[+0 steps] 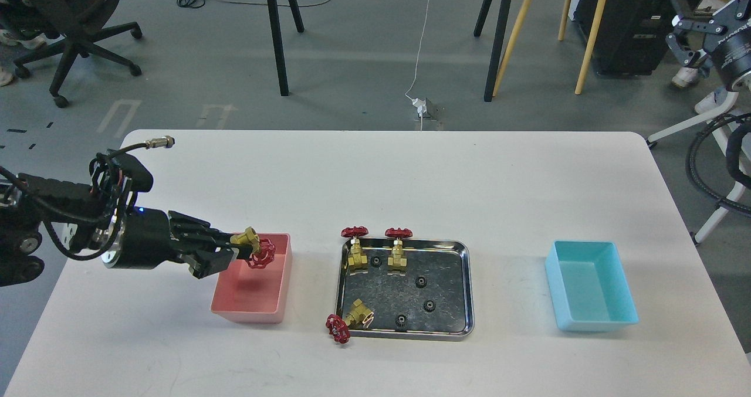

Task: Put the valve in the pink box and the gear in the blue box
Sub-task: 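Carry the valve with the left gripper over the pink box, then open the left gripper to drop the valve into the pink box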

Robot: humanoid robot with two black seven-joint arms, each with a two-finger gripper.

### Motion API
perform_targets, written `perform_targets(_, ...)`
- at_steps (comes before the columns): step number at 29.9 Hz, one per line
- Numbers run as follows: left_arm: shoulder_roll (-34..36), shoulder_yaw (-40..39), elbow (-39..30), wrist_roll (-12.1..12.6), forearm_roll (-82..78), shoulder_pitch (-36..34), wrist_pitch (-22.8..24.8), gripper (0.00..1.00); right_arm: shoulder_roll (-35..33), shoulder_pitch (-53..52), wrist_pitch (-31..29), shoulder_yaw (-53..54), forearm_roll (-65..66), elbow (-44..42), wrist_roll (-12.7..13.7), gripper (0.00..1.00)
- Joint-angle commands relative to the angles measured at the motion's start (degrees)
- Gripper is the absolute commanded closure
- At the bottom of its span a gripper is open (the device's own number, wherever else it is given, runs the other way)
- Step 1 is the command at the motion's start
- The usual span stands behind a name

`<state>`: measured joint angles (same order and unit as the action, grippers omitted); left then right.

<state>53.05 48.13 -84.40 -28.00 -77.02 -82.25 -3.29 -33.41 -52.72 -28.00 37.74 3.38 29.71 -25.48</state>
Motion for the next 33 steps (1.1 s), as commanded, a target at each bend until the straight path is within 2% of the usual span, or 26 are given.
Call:
perform_targets(1,-0.23,-2.16,1.86,0.0,-0.24,3.85,-0.05,0.83,-0.25,-0.01,0.0,-0.04,0.05,0.0,-0.01,0.01)
perform_targets(10,-0.75,-3.13,5.64,0.0,-0.24,6.75,-0.05,0.83,-0.25,-0.36,0.0,0.05,-0.04,0.09,0.26,0.01)
perform_targets(16,-1.19,-3.22,7.14,0.0,-0.15,8.16,0.04,0.83,-0.34,-8.26,0.0,-0.21,0.05,-0.26,0.7,0.01)
perform_targets(23,-2.69,-3.22,9.6,0.0,-0.15,9.48,-0.05,0.82,0.01,-9.42,0.0,-0.48,0.05,-0.18,0.7,0.01)
perform_targets(25,-2.78,-3.57,9.6,0.0,-0.15,9.92,-0.05,0.8,0.01,-8.89,0.0,-0.56,0.05,-0.09,0.7,0.01)
perform_targets(29,-2.86,-5.06,9.69,0.0,-0.15,11.76,-0.05,0.69,0.01,-8.01,0.0,-0.56,0.05,0.0,0.61,0.01)
perform_targets(33,-3.48,-6.73,9.69,0.0,-0.15,13.17,0.04,0.66,0.01,-7.48,0.0,-0.65,0.05,0.09,0.61,0.01)
